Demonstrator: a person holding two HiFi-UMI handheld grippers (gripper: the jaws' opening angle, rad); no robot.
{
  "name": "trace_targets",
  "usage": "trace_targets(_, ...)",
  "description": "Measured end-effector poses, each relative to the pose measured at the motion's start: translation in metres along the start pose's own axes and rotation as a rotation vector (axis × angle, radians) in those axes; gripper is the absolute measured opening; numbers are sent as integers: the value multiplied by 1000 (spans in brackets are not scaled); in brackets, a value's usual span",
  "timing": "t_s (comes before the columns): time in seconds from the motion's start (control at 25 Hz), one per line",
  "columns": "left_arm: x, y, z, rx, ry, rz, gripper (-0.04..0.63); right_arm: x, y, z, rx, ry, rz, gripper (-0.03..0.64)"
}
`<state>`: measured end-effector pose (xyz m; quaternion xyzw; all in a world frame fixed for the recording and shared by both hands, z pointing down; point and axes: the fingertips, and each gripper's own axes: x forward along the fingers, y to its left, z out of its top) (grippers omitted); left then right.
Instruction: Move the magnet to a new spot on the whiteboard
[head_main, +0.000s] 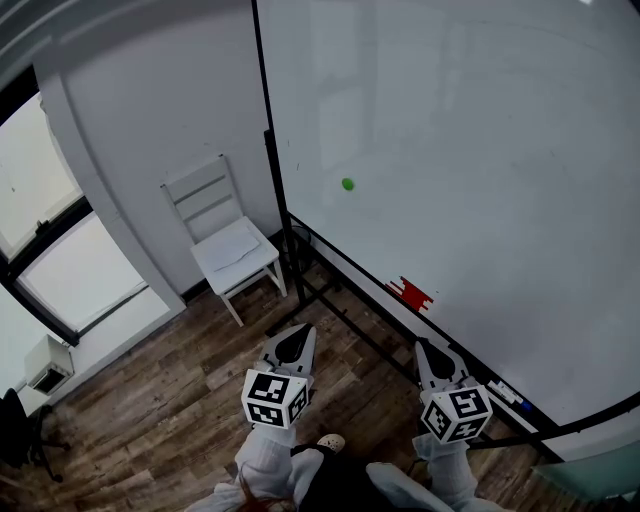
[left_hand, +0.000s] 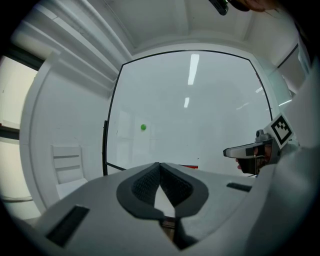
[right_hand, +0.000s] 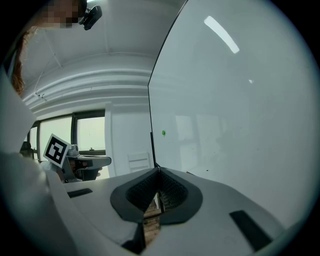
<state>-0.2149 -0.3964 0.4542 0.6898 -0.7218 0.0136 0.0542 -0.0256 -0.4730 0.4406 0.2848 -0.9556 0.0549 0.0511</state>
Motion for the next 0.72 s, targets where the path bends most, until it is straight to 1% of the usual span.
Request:
trace_targets(0.2, 4, -2, -1, 2, 1, -11, 9, 0, 0, 1, 51, -5, 4, 28)
trace_targets(0.72, 8, 0, -4, -11, 8, -12, 9, 5, 5, 1, 28, 11, 13, 28)
